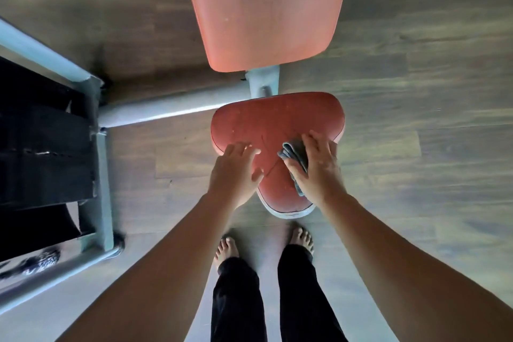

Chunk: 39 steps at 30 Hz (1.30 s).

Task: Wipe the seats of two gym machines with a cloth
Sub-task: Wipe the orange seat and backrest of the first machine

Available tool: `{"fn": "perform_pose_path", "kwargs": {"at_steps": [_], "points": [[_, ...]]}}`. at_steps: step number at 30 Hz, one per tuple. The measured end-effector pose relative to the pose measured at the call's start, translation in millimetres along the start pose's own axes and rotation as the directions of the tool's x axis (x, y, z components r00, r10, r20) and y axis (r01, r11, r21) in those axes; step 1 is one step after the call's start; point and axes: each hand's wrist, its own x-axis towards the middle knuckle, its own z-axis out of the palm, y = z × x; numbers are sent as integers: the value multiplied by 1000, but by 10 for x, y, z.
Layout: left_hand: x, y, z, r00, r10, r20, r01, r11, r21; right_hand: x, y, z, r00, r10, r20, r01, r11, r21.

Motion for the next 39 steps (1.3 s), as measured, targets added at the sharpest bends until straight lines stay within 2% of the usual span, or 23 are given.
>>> {"fn": "perform_pose_path", "kwargs": {"at_steps": [5,8,12,14,16,19,21,25,28,33,35,39], "points": [[117,-140,121,999,34,-30,-32,997,66,88,161,36,948,-311,63,317,938,-142],[254,-225,217,998,63,-14,-60,989,137,137,155,169,917,-375,136,396,900,-183],[278,-327,417,997,76,-19,-72,985,159,-7,84,319,957,-277,90,291,922,-255],[261,-336,487,998,62,-30,-57,989,138,45,131,315,962,-248,110,268,929,-255],[269,-342,535,998,53,-36,-48,990,133,344,195,288,973,-195,120,221,938,-266],[274,-349,572,998,35,-43,-29,992,124,905,203,269,992,-39,117,74,946,-314],[277,-351,584,999,29,-39,-24,993,113,931,160,296,997,-18,81,44,943,-328],[272,-351,586,998,35,-44,-30,994,108,215,119,286,987,-113,113,142,947,-288],[272,-353,590,998,31,-53,-25,993,120,339,250,220,960,-204,194,252,929,-269],[287,-363,615,998,30,-59,-23,993,116,1362,190,221,983,-48,179,114,917,-382],[285,-376,614,998,27,-50,-21,993,115,1266,85,273,988,-40,146,91,926,-367],[285,-372,605,999,30,-44,-25,994,110,578,123,259,967,-171,191,222,931,-291]]}}
